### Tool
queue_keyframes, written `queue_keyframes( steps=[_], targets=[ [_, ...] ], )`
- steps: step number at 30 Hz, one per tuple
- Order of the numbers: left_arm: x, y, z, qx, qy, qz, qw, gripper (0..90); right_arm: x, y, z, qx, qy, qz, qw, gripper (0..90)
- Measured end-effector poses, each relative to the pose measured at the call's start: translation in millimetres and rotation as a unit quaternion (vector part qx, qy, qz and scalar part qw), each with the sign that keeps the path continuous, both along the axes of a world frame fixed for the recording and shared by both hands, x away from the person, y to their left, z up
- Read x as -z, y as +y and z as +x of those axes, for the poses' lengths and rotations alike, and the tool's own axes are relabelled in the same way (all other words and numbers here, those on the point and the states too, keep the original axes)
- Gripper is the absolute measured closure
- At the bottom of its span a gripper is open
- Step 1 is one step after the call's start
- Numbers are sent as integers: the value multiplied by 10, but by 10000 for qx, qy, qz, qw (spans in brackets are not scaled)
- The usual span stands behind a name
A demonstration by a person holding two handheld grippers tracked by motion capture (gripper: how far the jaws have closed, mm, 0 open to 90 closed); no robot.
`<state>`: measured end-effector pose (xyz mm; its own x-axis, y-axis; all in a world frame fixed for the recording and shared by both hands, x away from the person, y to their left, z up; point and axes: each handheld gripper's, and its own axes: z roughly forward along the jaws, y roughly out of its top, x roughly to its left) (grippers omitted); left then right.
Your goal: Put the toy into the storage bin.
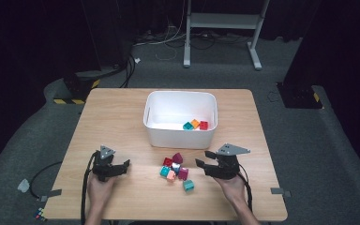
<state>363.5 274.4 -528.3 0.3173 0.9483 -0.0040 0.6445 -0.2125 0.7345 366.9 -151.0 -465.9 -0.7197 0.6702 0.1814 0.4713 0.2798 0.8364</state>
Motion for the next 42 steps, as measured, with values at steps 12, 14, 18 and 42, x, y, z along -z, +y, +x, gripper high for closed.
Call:
queue_keyframes(
  steps=[12,14,18,42],
  targets=[
    [0,-2,-1,-10,-2,-6,10000,169,208,132,-42,-207,82,-66,9997,434],
    [0,-2,-1,-13,-1,-7,10000,169,241,168,-38,-268,151,-96,9995,434],
    [0,-2,-1,-13,-2,-6,10000,170,276,250,-44,-417,143,-191,9988,434],
    [0,-2,-1,-14,-2,-10,10000,170,487,562,16,-1009,348,-798,9911,433]
  ],
)
